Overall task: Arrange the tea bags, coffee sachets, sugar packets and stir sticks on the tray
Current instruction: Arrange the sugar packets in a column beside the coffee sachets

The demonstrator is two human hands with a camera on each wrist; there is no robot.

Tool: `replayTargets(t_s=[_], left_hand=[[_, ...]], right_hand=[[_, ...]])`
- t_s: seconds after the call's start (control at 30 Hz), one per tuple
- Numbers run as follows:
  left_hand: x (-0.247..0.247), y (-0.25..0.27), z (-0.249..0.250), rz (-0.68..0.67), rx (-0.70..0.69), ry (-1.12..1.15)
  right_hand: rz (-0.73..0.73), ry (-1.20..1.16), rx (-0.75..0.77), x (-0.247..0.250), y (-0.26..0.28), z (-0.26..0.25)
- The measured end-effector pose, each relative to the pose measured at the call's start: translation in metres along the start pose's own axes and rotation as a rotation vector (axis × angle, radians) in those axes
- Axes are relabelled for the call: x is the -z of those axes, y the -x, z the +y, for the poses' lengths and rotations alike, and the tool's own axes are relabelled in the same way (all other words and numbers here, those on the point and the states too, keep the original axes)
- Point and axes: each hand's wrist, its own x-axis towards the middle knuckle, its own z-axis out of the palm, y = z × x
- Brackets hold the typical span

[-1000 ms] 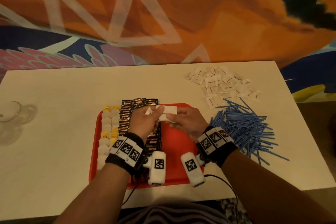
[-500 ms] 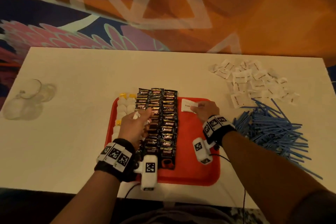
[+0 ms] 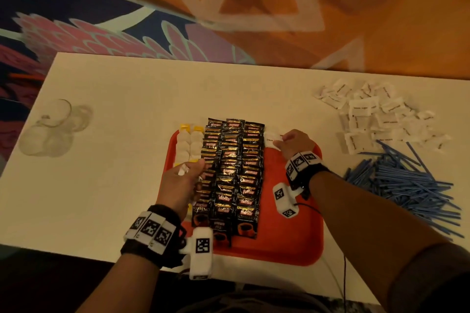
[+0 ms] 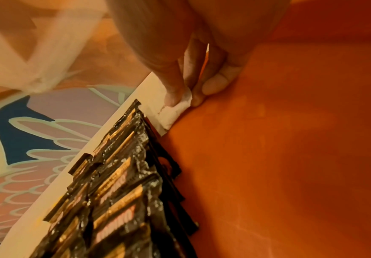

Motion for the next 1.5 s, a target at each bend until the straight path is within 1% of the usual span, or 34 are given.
replayTargets(t_s=[0.1,0.37,0.5,0.57,0.67,0.73,0.77,0.83,0.9,1.03,1.1,1.13,1.2,1.27,1.3,1.37,1.43,1.5], left_hand=[[0.001,-0.001,-0.001,0.010,0.008,-0.011],[-0.009,0.001,0.000,-0.020,0.015,-0.039],[-0.013,0.001,0.000,-0.042,0.057,-0.043],[-0.014,0.001,0.001,-0.074,0.084,0.007],[-0.021,0.004,0.006,-0.150,0.138,0.206],[-0.030,0.006,0.010,-0.192,0.168,0.282],[-0.036,0.007,0.012,-0.201,0.174,0.279],[-0.047,0.010,0.014,-0.223,0.174,0.242],[-0.059,0.016,0.019,-0.278,0.176,0.236],[-0.076,0.026,0.027,-0.406,0.185,0.251],[-0.083,0.031,0.029,-0.442,0.161,0.222],[-0.086,0.033,0.030,-0.450,0.144,0.196],[-0.090,0.037,0.031,-0.456,0.116,0.154],[-0.091,0.039,0.031,-0.463,0.102,0.136],[-0.090,0.041,0.031,-0.462,0.095,0.126],[-0.088,0.043,0.030,-0.417,0.067,0.071],[-0.085,0.043,0.027,-0.345,0.027,0.020],[-0.082,0.044,0.024,-0.333,-0.016,-0.009]], right_hand=[[-0.002,0.008,0.008,-0.001,-0.003,0.002],[0.060,-0.120,0.015,0.004,-0.001,0.009],[0.084,-0.124,0.035,0.010,0.004,0.012],[0.102,-0.127,0.027,0.015,0.007,0.015],[0.111,-0.152,0.043,0.026,0.017,0.019],[0.082,-0.172,0.083,0.036,0.026,0.018],[0.048,-0.182,0.114,0.040,0.032,0.017],[-0.040,-0.238,0.178,0.047,0.044,0.013],[-0.132,-0.303,0.247,0.053,0.060,0.006],[-0.328,-0.323,0.414,0.064,0.100,-0.010],[-0.422,-0.290,0.463,0.067,0.117,-0.017],[-0.436,-0.271,0.472,0.067,0.122,-0.017],[-0.386,-0.249,0.471,0.070,0.126,-0.016],[-0.332,-0.272,0.410,0.073,0.126,-0.014],[-0.327,-0.328,0.369,0.076,0.128,-0.014],[-0.324,-0.431,0.308,0.078,0.129,-0.012],[-0.302,-0.449,0.305,0.080,0.130,-0.011],[-0.289,-0.445,0.313,0.080,0.131,-0.011]])
